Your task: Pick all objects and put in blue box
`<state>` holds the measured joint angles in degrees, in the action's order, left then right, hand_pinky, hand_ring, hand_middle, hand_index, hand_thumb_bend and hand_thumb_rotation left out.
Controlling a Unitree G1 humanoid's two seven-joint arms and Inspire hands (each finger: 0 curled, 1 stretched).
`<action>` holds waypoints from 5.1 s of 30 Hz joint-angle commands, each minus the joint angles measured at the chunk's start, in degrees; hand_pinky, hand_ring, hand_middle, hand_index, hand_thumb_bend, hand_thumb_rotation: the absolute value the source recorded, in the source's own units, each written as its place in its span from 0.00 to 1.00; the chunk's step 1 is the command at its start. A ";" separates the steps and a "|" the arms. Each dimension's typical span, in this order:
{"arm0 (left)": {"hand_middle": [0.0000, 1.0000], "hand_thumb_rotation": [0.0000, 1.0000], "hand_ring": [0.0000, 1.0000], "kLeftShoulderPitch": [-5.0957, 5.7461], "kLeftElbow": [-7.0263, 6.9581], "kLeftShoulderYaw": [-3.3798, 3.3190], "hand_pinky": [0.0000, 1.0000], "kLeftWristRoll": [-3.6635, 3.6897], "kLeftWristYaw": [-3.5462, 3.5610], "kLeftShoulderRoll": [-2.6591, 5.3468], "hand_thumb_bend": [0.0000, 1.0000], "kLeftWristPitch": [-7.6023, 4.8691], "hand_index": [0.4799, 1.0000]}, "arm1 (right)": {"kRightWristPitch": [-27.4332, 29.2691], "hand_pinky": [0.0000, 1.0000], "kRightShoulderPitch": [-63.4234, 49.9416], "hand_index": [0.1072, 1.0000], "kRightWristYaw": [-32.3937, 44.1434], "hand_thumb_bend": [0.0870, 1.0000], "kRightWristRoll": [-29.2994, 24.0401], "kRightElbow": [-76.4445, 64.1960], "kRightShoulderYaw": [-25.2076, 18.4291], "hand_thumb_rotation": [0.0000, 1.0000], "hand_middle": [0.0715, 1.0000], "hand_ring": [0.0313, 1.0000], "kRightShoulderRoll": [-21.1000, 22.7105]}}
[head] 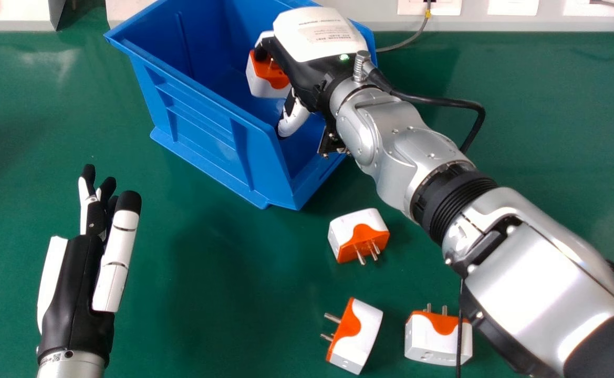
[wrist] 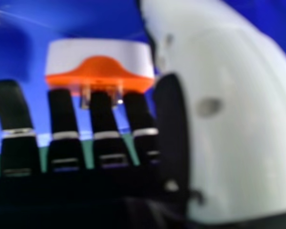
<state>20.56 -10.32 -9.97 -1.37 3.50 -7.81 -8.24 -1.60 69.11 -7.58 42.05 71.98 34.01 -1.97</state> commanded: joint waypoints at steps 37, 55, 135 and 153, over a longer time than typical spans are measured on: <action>0.99 1.00 0.97 -1.75 -2.07 -0.17 0.93 -0.10 0.45 -0.81 0.58 2.55 1.00 | 0.99 0.72 2.38 0.82 4.86 0.59 0.67 -1.70 2.19 0.04 0.93 0.91 1.79; 0.99 1.00 0.97 -1.83 -2.76 -0.20 0.93 0.09 0.43 -0.77 0.57 3.75 1.00 | 0.09 0.88 2.41 0.85 6.85 0.74 0.92 -2.52 2.18 0.16 1.00 0.97 2.73; 0.99 1.00 0.96 -5.32 0.30 -3.66 0.92 2.10 1.87 -3.26 0.52 4.94 0.98 | -8.38 0.84 -92.23 0.85 23.24 0.77 -1.97 -108.10 -29.18 0.15 0.92 0.90 25.76; 0.99 1.00 0.96 -4.02 -1.13 -4.61 0.92 2.94 3.27 -3.49 0.52 5.55 1.00 | -7.93 0.89 -94.10 0.89 22.48 0.81 3.54 -101.81 -26.16 0.21 0.93 0.92 25.59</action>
<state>16.35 -9.87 -14.16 1.09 6.40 -10.53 -1.88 -10.25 -26.16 16.61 43.91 -31.01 7.35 23.46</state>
